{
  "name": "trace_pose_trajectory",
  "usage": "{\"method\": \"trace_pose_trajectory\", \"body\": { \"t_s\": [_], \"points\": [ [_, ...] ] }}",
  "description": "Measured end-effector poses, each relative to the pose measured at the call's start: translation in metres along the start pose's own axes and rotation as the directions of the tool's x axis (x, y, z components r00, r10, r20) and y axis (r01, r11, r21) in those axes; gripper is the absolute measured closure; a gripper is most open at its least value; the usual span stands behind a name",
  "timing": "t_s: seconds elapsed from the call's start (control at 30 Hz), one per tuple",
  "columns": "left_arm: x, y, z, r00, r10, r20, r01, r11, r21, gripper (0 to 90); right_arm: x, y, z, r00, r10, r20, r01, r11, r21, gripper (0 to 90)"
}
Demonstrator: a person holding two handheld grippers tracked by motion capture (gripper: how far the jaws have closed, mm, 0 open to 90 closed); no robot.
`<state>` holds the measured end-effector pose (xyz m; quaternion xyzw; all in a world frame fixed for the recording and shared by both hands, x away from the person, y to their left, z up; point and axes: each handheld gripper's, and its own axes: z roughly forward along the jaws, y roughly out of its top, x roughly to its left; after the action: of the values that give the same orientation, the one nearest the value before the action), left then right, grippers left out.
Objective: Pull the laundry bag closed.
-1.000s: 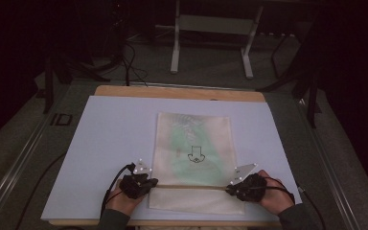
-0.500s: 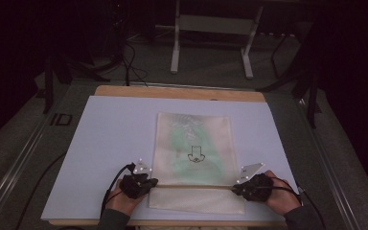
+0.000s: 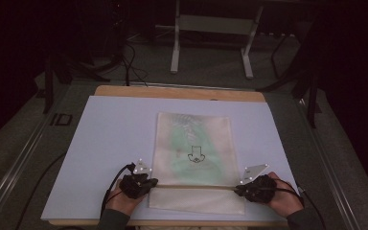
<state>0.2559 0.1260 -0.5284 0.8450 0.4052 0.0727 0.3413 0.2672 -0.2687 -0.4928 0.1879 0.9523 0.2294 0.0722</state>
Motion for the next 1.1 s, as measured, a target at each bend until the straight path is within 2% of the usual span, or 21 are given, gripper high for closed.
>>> {"method": "trace_pose_trajectory", "body": {
  "t_s": [0.63, 0.83, 1.1],
  "points": [
    [0.0, 0.0, 0.0, 1.0, 0.001, -0.001, -0.001, 1.0, -0.001, 89.5, -0.002, -0.016, -0.002, 0.9988, 0.048, -0.012, -0.049, 0.998, -0.029, 82.0],
    [-0.002, 0.0, 0.0, 0.9999, 0.014, -0.009, -0.014, 0.9999, -0.001, 89.4, -0.001, -0.026, 0.0, 0.9957, 0.091, -0.015, -0.092, 0.994, -0.057, 81.1],
    [-0.002, 0.0, 0.0, 0.9997, 0.022, -0.009, -0.022, 0.9997, -0.004, 89.1, -0.003, -0.033, -0.002, 0.9932, 0.115, -0.018, -0.116, 0.988, -0.101, 73.4]
  ]
}}
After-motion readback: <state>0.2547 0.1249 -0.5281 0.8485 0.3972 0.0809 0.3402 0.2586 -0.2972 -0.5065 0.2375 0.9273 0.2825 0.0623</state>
